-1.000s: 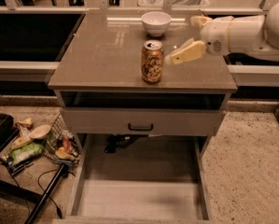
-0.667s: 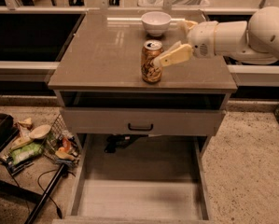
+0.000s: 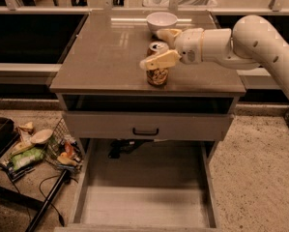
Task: Place orange can into middle drawer
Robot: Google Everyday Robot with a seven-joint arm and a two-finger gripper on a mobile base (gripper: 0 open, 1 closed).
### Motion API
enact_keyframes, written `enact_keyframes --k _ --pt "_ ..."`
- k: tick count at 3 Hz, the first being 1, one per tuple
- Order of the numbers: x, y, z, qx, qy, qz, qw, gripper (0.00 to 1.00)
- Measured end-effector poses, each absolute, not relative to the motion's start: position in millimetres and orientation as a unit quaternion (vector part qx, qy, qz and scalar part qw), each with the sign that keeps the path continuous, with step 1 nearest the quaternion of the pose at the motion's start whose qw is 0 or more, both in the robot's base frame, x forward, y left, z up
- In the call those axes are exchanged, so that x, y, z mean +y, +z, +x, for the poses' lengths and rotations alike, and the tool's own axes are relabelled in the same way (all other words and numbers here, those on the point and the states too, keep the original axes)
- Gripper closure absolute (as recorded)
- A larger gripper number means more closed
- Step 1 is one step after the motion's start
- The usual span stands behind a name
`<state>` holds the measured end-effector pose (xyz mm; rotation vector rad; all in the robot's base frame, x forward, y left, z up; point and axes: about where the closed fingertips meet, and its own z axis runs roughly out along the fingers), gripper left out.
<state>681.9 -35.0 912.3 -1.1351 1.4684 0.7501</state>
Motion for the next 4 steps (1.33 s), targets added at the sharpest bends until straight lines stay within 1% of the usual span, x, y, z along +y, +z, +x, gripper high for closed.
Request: enact_keyframes --k 1,3,4 --pt "-19.3 904.7 684.7 0.611 0.334 -0.481 0.534 0.41" --pt "-20.1 897.1 683.7 0.622 0.349 -0.470 0.520 0.87" --pt "-22.7 897.9 681.2 0.625 0.347 -0.469 0.519 1.00"
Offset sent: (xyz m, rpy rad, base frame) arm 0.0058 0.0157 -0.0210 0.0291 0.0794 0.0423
